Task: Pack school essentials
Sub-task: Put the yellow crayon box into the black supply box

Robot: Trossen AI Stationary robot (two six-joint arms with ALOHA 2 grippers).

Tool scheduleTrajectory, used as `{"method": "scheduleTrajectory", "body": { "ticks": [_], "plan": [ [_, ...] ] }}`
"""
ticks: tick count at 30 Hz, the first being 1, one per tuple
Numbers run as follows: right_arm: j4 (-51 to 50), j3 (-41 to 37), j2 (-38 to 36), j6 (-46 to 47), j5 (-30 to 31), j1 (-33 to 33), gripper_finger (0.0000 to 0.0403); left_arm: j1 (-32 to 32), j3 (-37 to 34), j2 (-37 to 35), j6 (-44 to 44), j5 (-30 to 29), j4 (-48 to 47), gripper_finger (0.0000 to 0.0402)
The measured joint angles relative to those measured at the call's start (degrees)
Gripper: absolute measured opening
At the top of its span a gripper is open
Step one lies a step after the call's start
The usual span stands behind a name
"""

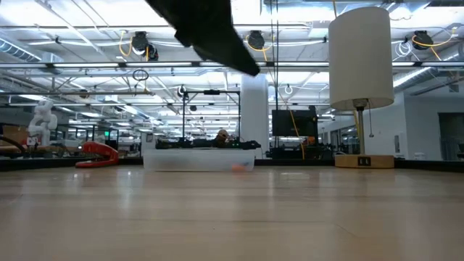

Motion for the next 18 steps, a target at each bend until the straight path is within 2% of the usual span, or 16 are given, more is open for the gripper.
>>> {"method": "scheduleTrajectory", "body": {
  "ticks": [4, 10, 18],
  "plan": [
    [6.1, 0.02, 2.65, -0.96, -1.43, 0.1, 0.0209, -0.04, 0.01, 1.0, 0.79, 0.75, 2.51, 0.0021],
    [13.88, 0.04, 6.31, -1.64, -4.35, -0.25, 0.0138, -0.11, -0.02, 1.37, 1.57, 0.94, 3.79, 0.0021],
    [20.21, 0.02, 8.91, -7.93, -4.08, -2.27, 0.0058, -0.28, -0.04, 1.55, 0.85, 1.06, 5.1, 0.0021]
  ]
}}
